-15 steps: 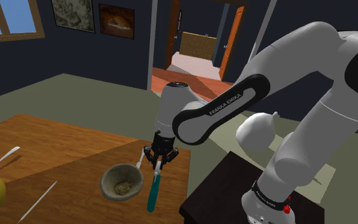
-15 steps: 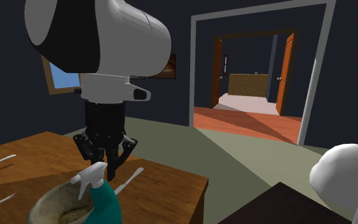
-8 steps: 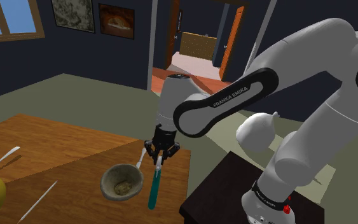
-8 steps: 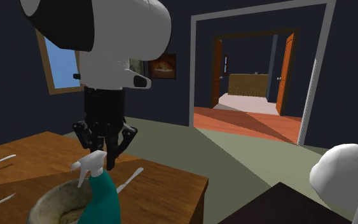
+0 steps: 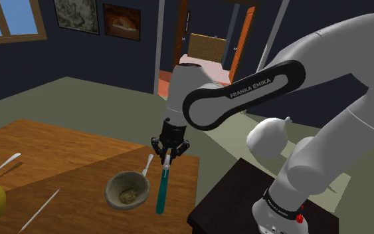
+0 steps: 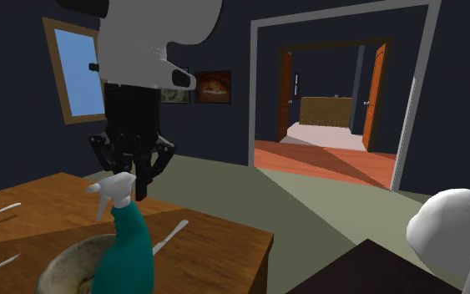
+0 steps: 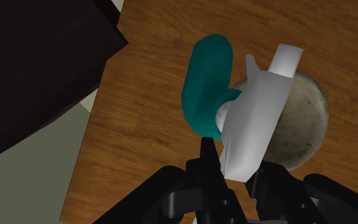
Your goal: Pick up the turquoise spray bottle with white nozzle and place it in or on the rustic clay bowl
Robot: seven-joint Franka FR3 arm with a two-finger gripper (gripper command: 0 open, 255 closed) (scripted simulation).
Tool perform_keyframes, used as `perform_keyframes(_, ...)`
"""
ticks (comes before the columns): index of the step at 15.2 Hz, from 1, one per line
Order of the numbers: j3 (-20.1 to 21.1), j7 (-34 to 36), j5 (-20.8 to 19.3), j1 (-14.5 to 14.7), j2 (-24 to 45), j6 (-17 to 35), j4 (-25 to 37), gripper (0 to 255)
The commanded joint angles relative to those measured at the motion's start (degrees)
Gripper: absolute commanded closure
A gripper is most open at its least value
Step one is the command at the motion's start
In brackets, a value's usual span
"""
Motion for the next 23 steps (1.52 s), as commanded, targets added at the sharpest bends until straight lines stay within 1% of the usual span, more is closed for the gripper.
perform_keyframes(1,-0.3,0.0,0.2,0.1,-1.0,-1.8,0.8,255)
perform_keyframes(10,-1.9,0.0,0.4,0.2,-4.6,-9.4,5.0,255)
perform_keyframes(19,-3.2,0.3,0.1,0.1,-6.7,-16.2,9.8,255)
perform_keyframes(23,-1.3,3.7,-4.3,-1.8,1.6,-19.0,20.7,255)
